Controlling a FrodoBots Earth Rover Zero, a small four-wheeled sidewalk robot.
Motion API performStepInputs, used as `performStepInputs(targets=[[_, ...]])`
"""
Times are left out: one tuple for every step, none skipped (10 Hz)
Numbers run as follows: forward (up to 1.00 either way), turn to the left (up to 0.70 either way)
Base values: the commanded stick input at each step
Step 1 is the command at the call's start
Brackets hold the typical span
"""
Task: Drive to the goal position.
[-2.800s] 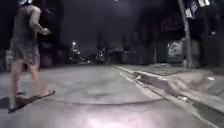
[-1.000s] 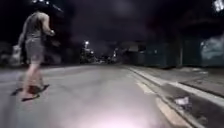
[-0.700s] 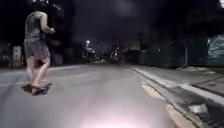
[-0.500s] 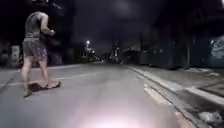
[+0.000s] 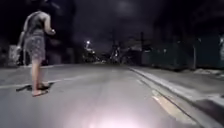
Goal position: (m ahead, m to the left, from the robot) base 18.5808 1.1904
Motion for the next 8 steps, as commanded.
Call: performStepInputs(targets=[[1.00, 0.00], [1.00, 0.00], [1.00, 0.00], [1.00, 0.00], [1.00, 0.00], [1.00, 0.00], [1.00, 0.00], [1.00, 0.00]])
